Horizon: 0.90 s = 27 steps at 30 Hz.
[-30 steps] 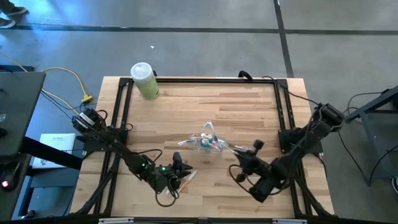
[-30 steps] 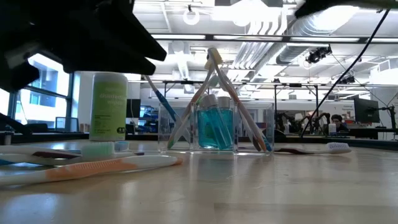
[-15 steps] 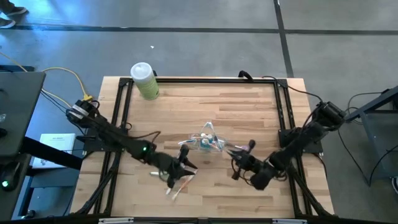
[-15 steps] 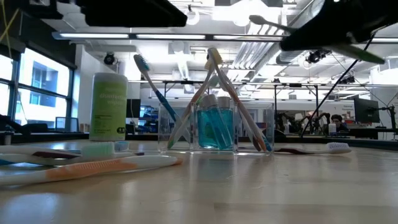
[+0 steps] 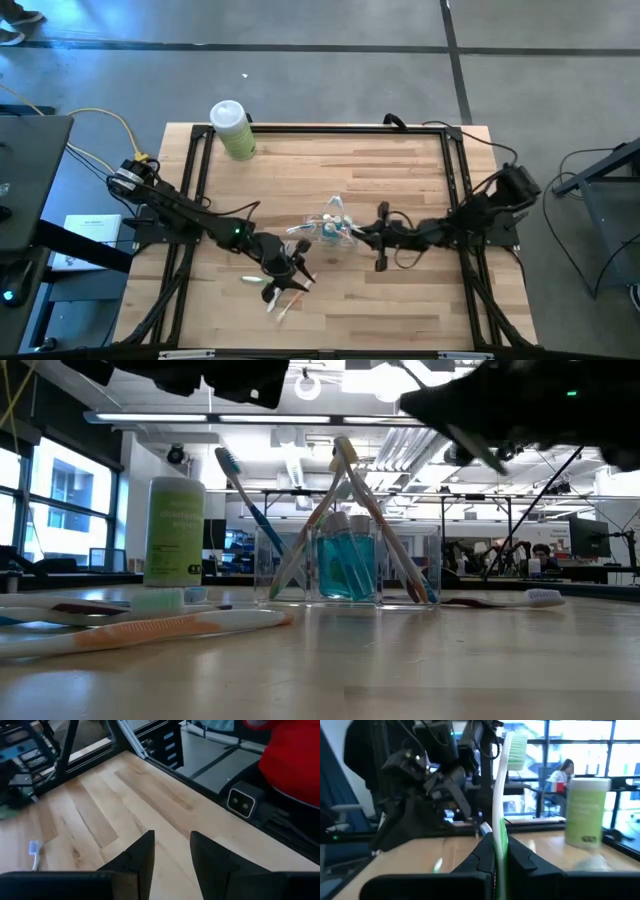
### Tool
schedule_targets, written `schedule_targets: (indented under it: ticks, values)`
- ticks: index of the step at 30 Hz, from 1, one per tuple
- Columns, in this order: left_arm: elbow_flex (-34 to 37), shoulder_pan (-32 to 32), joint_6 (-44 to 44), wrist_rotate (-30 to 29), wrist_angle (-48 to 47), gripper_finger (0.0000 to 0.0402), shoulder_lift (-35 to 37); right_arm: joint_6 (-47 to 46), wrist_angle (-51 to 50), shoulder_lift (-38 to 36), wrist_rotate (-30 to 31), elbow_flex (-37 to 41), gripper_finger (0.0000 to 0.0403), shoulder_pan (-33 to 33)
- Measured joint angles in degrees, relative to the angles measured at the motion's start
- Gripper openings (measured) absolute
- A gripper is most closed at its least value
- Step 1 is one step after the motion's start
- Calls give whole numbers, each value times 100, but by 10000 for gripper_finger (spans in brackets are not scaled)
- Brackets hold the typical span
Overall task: Pick & Place toothbrushing station
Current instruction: Put the top green toothbrush into the transparent organizer
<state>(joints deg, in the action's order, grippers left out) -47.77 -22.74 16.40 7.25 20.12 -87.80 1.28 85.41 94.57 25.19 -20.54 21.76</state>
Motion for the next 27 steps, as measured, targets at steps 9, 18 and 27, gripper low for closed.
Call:
schedule_targets:
  ticks: [9, 18, 27]
  values:
    - [0, -198, -18, -1, 1, 119, -1, 114, 6, 909, -1311, -814, 9, -796]
    - [0, -308, -180, -56, -238, 119, -3, -320, 15, 1197, -2067, -813, 9, -1456]
    - [0, -308, -232, -77, -315, 119, -5, -485, 39, 1447, -2273, -819, 9, -1581]
